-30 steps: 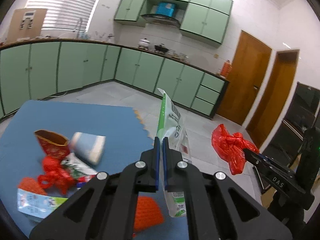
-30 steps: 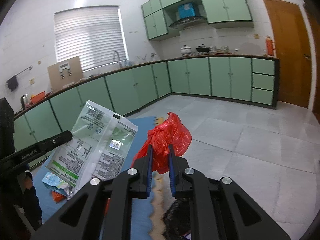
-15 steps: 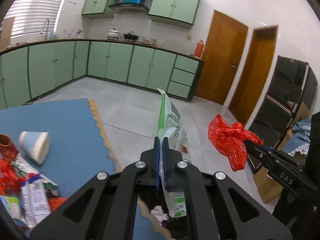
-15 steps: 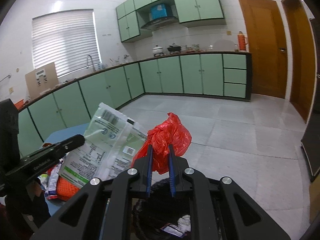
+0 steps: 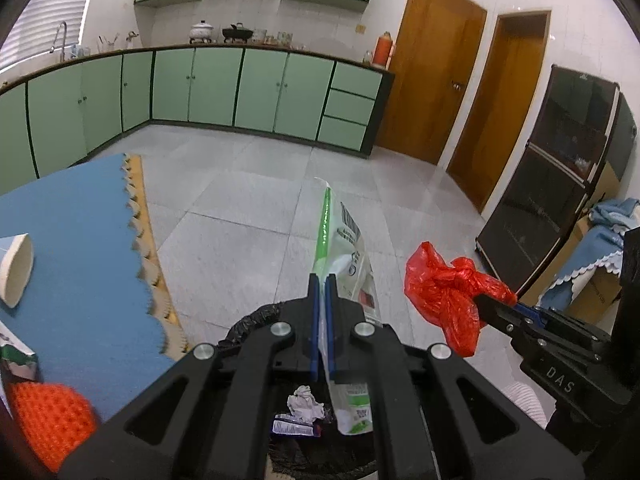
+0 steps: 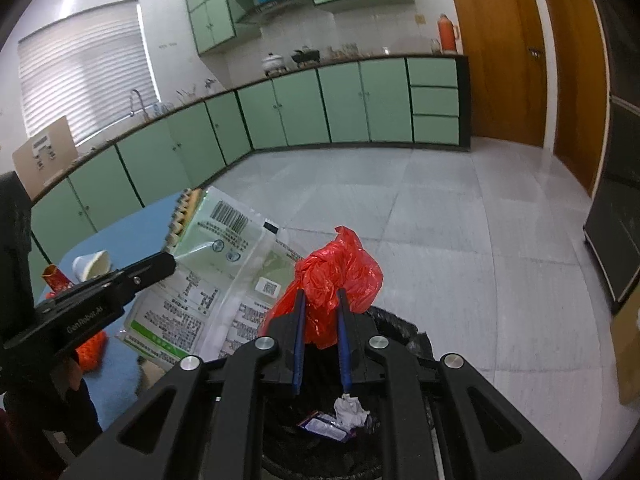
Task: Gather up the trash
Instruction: 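Carry the red bag and clear wrapper over the bin and release both, then move both tools back over the remaining trash on the table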
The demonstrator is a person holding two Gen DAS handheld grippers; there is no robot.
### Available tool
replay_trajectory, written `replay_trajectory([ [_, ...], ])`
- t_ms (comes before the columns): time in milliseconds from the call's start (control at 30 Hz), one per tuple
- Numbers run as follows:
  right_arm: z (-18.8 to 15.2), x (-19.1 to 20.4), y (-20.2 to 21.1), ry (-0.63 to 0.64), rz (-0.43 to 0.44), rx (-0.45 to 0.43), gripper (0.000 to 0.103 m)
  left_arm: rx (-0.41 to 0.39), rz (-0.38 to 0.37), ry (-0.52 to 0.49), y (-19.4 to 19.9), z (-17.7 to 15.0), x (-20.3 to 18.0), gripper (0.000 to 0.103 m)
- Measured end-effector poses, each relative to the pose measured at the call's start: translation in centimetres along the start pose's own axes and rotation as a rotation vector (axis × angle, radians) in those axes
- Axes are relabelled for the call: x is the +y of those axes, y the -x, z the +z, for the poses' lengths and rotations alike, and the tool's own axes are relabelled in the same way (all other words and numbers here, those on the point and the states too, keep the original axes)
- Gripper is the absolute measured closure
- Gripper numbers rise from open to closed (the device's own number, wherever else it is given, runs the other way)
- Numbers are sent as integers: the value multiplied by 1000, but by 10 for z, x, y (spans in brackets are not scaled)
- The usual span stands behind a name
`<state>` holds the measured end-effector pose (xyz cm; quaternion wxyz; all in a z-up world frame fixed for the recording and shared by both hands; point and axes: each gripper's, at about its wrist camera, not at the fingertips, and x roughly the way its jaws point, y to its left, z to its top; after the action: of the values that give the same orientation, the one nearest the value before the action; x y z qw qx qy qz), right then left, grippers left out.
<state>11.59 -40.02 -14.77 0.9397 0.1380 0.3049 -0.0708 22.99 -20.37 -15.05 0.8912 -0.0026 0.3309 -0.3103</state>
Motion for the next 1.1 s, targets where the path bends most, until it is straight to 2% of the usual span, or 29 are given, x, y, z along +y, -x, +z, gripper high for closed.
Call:
replay_trajectory([
  [300, -5, -12, -39, -25, -11, 72, 89, 97, 17, 15, -39, -7, 2, 98],
  [467, -11, -19, -53, -40, -10, 104, 81, 109, 24, 8, -47, -4, 3, 98],
  [500, -11, -20, -53, -40, -16, 105, 79, 109, 23, 8, -46, -3, 3, 96],
  [600, -11, -18, -48, -44, -25, 92, 68, 99, 27, 16, -41, -2, 4, 77],
  [633, -10, -17, -45, -42, -29, 85, 66, 95, 28, 19, -39, -2, 5, 76],
  [667, -9, -17, -43, -40, -33, 78, 59, 91, 29, 22, -35, -1, 6, 75],
  [700, -8, -17, -39, -39, -40, 68, 45, 86, 31, 24, -32, 0, 8, 70],
  [800, -1, -10, -25, -39, -63, 21, 25, 43, 54, 28, -11, 5, 15, 54],
  [933, 7, 7, -4, -33, -36, -34, 13, -39, 110, 12, 32, 11, 24, 35],
  [1100, 14, 39, 19, 9, 46, -104, 10, -108, 187, 10, 82, 10, 42, 29],
])
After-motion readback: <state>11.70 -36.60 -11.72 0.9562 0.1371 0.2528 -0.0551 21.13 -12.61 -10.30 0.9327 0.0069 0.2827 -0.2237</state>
